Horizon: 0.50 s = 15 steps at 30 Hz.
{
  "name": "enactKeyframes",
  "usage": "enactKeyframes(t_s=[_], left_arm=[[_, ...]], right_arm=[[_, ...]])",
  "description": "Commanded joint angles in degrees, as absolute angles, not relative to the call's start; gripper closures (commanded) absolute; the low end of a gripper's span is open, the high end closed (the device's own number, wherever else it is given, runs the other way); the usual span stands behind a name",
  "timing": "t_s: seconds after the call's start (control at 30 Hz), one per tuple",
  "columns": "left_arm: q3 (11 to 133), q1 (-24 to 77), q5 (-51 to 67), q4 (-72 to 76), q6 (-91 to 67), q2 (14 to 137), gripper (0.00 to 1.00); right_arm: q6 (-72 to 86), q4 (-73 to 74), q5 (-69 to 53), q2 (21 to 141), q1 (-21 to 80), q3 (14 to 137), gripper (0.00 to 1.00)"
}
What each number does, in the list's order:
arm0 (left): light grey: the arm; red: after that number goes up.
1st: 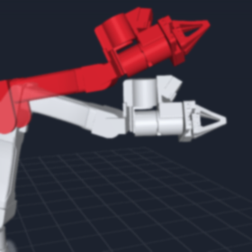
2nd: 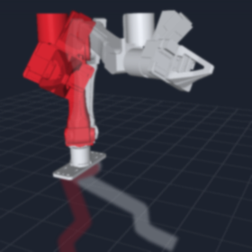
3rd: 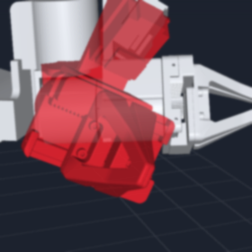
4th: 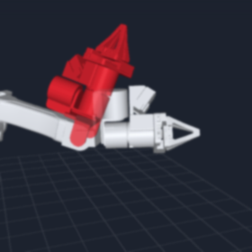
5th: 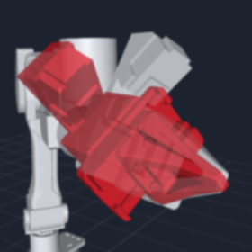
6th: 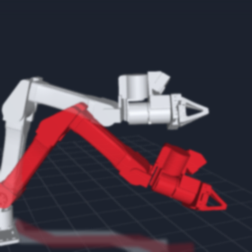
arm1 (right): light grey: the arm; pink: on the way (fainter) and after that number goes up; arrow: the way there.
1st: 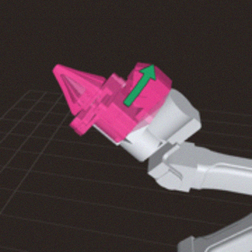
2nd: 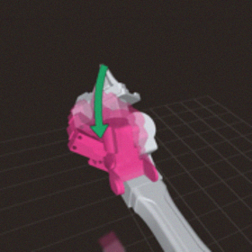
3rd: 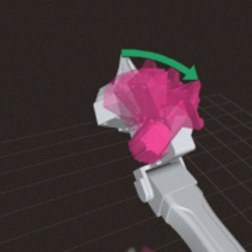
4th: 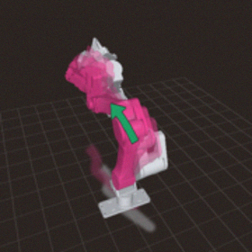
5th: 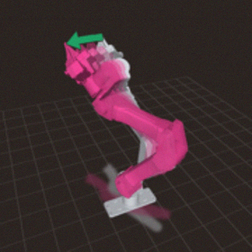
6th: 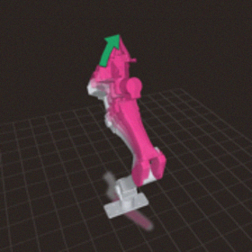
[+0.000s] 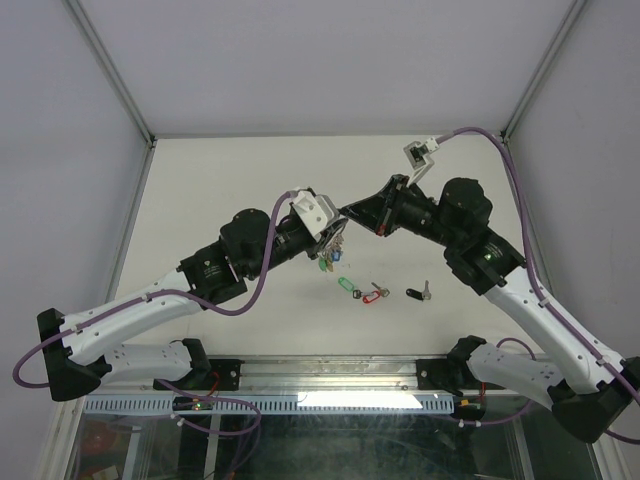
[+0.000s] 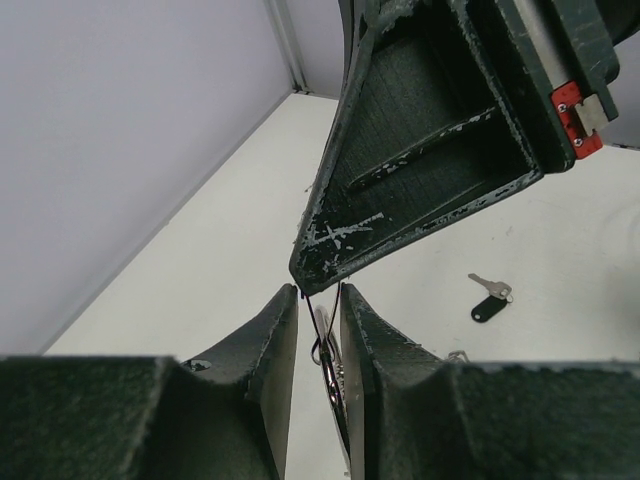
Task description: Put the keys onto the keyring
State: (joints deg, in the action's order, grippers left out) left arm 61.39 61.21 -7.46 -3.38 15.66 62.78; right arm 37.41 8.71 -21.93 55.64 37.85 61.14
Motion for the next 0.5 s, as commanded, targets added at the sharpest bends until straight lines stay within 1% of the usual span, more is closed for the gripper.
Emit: enactKeyframes(t_s=[0.0, 0.07, 0.2, 0.23, 0.33, 0.4, 0.47], left_arm=[[64.04, 61.96, -7.07, -0.38, 15.56, 62.57, 0.79], [64.02, 61.96, -7.03, -0.38, 15.47, 62.58, 0.81], [64.15, 61.96, -7.03, -0.43, 15.47, 62.66, 0.90], [64.05, 61.96, -6.99, -0.43, 15.47, 62.74, 0.91], [64.07, 61.96, -6.37, -0.45, 15.47, 62.75, 0.90], [64.02, 62.03, -6.18, -0.45, 15.56, 62.84, 0.85], [63.99, 62.05, -6.15, -0.48, 15.56, 62.84, 0.83]], right_arm=[[38.21, 3.43, -22.94, 54.50, 37.60, 61.40, 1.00], [38.14, 3.47, -23.00, 54.54, 37.59, 61.43, 1.00], [38.13, 3.44, -22.95, 54.43, 37.59, 61.44, 1.00], [38.12, 3.46, -22.82, 54.34, 37.59, 61.44, 1.00], [38.22, 3.45, -22.44, 53.99, 37.55, 61.44, 1.00], [38.23, 3.35, -22.19, 53.87, 37.58, 61.43, 1.00], [38.31, 3.41, -21.94, 53.63, 37.54, 61.39, 1.00]])
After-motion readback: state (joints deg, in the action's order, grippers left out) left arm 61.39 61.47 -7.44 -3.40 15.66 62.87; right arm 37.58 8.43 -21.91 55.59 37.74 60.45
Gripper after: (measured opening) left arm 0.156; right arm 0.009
